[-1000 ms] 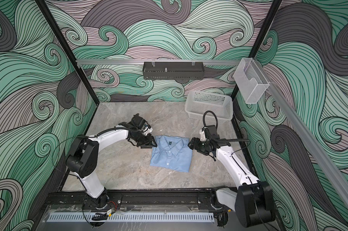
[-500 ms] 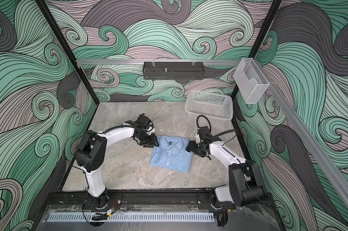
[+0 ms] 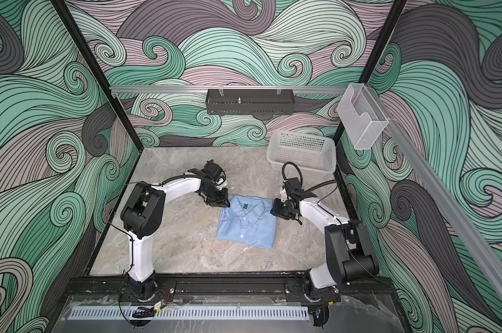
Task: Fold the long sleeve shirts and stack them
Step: 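Press and square the folded shirt's sides with both grippers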
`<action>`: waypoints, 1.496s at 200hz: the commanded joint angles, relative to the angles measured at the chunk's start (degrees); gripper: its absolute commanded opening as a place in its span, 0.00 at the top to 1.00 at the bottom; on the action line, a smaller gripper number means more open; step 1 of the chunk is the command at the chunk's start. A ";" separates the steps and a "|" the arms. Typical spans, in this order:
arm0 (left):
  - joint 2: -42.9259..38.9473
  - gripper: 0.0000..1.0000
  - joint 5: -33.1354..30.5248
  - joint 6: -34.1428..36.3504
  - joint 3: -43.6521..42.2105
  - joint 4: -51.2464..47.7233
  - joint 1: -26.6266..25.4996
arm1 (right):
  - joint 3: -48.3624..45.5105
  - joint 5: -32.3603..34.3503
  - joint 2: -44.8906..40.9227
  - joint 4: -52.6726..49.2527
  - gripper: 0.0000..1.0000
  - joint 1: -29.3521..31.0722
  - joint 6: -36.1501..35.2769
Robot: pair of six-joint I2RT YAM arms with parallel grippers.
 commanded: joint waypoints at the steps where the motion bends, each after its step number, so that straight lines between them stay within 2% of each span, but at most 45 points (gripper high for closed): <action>1: 1.15 0.79 -1.44 1.19 2.26 -2.98 0.07 | 1.36 -0.26 0.88 -0.13 0.74 -0.20 -0.77; 19: 1.07 0.69 -3.05 1.43 3.14 -4.46 0.05 | 1.44 -0.33 0.86 -0.18 0.76 -0.19 -0.84; 49: 1.41 0.65 -3.74 1.98 3.63 -5.37 0.05 | 1.79 -0.64 1.33 -0.22 0.76 -0.21 -0.95; 77: 2.38 0.75 -2.12 1.81 3.62 -4.57 -0.03 | 1.98 -1.03 1.61 -0.03 0.79 -0.19 -0.92; 106: 1.09 1.00 0.14 2.08 3.55 -3.59 -0.03 | 2.55 -2.10 1.13 -0.27 0.84 -0.07 -1.02; 121: -2.82 1.00 -0.03 2.59 2.26 -3.25 -0.03 | 3.22 -3.01 -0.09 -0.99 0.86 0.21 -1.58; 155: -16.72 1.00 -5.47 3.04 -4.47 -3.00 0.65 | 5.62 -2.98 -4.71 -4.15 0.90 1.27 -3.25; 176: -20.79 1.00 -8.31 3.04 -7.48 -3.36 0.92 | 6.83 -1.72 -5.07 -4.83 0.91 2.18 -4.25; 191: -20.54 1.00 -11.45 2.51 -8.69 -3.20 1.22 | 7.87 -1.45 -2.99 -4.27 0.92 2.36 -4.54; 239: -11.48 1.00 -12.69 1.36 -7.29 -0.02 3.10 | 9.55 1.64 7.68 2.82 0.88 2.45 -3.14; 269: -7.63 1.00 -14.44 0.50 -5.90 0.52 3.73 | 10.54 4.65 11.62 4.03 0.80 2.37 -3.14; 281: -8.72 0.87 -15.42 0.40 -5.74 -0.15 3.68 | 10.59 5.28 11.23 3.73 0.63 2.36 -2.75; 291: -10.68 0.73 -16.49 0.37 -5.81 -1.09 3.68 | 10.30 5.86 9.36 3.08 0.54 2.45 -2.62; 299: -12.92 0.67 -17.42 0.45 -6.00 -2.16 3.66 | 9.94 6.87 7.38 2.01 0.45 2.45 -2.40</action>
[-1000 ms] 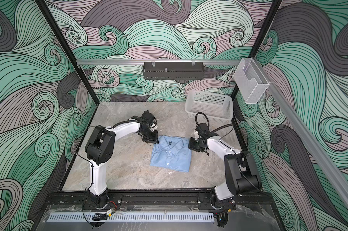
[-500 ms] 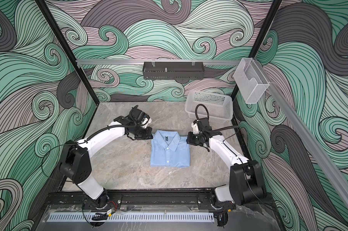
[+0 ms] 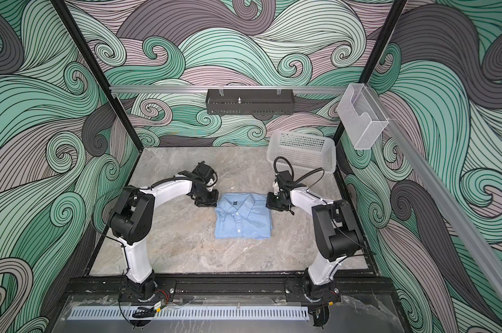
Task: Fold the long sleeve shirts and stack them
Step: 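Press and square the folded shirt's sides with both grippers, then grasp the folded shirt with the left gripper and slide it toward the far corner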
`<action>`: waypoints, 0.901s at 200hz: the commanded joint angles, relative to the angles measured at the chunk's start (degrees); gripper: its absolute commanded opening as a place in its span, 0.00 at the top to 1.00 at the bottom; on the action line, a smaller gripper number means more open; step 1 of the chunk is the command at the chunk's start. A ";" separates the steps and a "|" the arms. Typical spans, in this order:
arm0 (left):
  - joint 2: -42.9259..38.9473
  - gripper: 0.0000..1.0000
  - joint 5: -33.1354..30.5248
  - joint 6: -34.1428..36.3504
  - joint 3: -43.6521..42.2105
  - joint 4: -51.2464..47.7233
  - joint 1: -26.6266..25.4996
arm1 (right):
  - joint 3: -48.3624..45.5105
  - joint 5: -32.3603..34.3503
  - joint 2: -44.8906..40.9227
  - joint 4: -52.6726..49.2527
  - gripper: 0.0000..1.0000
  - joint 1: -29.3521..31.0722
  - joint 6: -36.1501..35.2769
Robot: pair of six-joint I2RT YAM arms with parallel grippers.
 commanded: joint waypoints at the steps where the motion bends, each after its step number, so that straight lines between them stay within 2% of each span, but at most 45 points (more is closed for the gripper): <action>1: -5.68 0.66 -4.16 -0.21 1.44 -2.45 0.60 | 0.99 3.75 -4.74 -0.86 0.44 0.09 0.47; 29: -15.04 0.56 -6.31 -1.12 -0.30 -5.52 -1.14 | -0.28 6.62 -13.61 -5.40 0.29 0.09 1.66; 55: -18.47 0.51 -12.23 -6.16 -0.89 -8.82 -10.06 | -1.39 6.60 -18.56 -8.93 0.27 0.06 2.12; 86: -12.45 0.47 -13.24 -16.21 0.70 -9.92 -22.26 | -3.89 6.04 -21.39 -9.86 0.27 0.00 2.47; 107: -7.14 0.43 -13.27 -20.79 1.88 -7.27 -26.94 | -4.93 5.76 -22.04 -10.21 0.27 -0.16 2.24; 147: 3.38 0.30 -16.85 -23.74 7.87 -9.14 -29.30 | -5.08 5.69 -23.83 -11.08 0.28 -0.33 1.70; 180: 10.27 0.27 -23.82 -21.82 12.09 -14.03 -27.92 | -4.80 5.37 -24.21 -11.31 0.28 -0.70 1.51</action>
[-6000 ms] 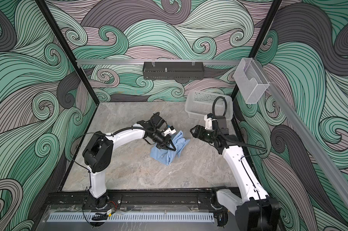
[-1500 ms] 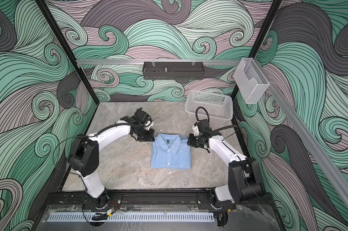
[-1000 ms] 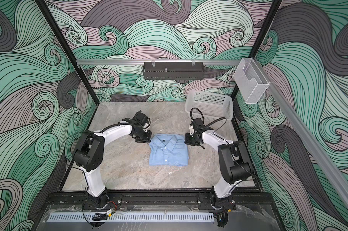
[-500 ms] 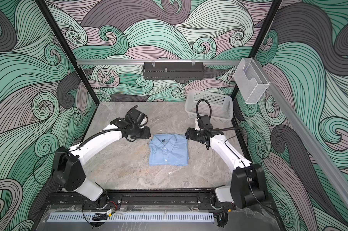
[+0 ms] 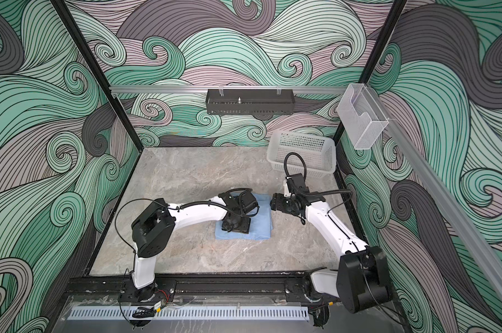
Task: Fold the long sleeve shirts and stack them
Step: 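Grasp the folded shirt with the left gripper and slide it toward the far corner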
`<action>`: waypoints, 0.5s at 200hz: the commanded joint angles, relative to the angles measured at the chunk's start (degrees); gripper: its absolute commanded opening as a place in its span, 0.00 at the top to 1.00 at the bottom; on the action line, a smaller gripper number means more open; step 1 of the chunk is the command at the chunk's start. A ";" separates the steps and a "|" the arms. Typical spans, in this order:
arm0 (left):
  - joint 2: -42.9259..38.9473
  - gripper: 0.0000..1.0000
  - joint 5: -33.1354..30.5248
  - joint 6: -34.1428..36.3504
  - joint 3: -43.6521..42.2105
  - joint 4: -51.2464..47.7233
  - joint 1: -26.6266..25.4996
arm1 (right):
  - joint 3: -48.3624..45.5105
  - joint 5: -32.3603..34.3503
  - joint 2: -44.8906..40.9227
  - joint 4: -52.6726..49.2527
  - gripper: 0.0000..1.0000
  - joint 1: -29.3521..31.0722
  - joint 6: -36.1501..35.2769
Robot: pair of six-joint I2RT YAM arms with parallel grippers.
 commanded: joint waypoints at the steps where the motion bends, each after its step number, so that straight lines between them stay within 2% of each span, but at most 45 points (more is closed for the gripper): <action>1: 3.81 0.27 -7.71 -0.24 3.40 -5.73 1.43 | 0.30 0.46 -0.75 -1.21 0.28 -0.37 -0.20; 35: 3.29 0.30 -10.24 5.87 -0.99 -6.48 9.34 | 0.86 -0.61 -0.68 -1.17 0.28 -0.37 0.07; 100: 3.20 0.33 -11.59 25.91 -2.20 -10.54 29.71 | 2.61 -3.83 -0.45 -0.92 0.28 -0.30 1.60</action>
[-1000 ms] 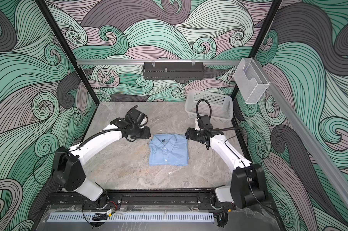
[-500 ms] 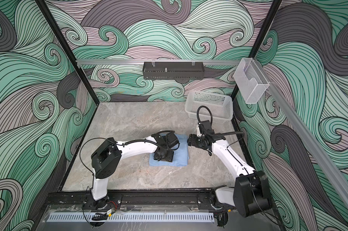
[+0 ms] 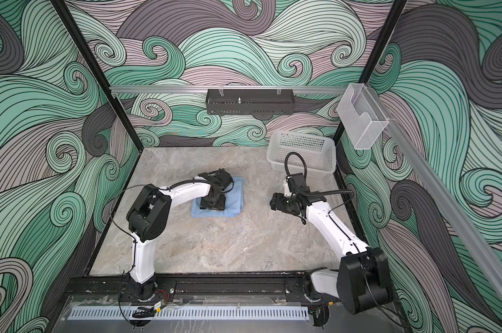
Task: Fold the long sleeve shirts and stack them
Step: 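Grasp the folded shirt with the left gripper and slide it toward the far corner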
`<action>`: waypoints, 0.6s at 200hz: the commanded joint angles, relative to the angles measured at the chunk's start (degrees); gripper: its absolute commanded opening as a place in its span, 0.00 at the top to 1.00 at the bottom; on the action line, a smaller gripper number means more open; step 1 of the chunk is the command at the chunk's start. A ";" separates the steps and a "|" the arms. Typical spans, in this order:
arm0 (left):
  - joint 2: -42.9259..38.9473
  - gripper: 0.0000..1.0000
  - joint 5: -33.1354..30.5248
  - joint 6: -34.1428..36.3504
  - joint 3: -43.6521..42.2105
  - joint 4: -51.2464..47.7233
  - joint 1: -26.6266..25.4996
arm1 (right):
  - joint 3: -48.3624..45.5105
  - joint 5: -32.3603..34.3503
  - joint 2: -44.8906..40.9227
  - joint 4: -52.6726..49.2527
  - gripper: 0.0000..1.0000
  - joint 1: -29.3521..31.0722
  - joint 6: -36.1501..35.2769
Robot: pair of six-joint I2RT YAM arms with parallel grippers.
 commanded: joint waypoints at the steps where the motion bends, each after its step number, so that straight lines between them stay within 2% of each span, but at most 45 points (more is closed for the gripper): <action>1: 1.95 0.34 -3.55 9.95 -1.74 -7.08 6.05 | 1.86 -1.97 -0.32 -0.21 0.28 -0.18 1.43; 18: 2.54 0.34 -1.87 12.24 0.36 -8.03 10.89 | 1.84 -2.86 0.07 0.02 0.29 -0.01 1.99; 59: 8.25 0.36 -3.01 19.18 10.48 -11.62 19.22 | 2.34 -4.80 1.51 -0.19 0.29 0.17 1.90; 120: 17.54 0.37 -6.18 23.70 25.01 -14.35 26.37 | 1.63 -6.49 2.69 1.27 0.29 0.18 2.37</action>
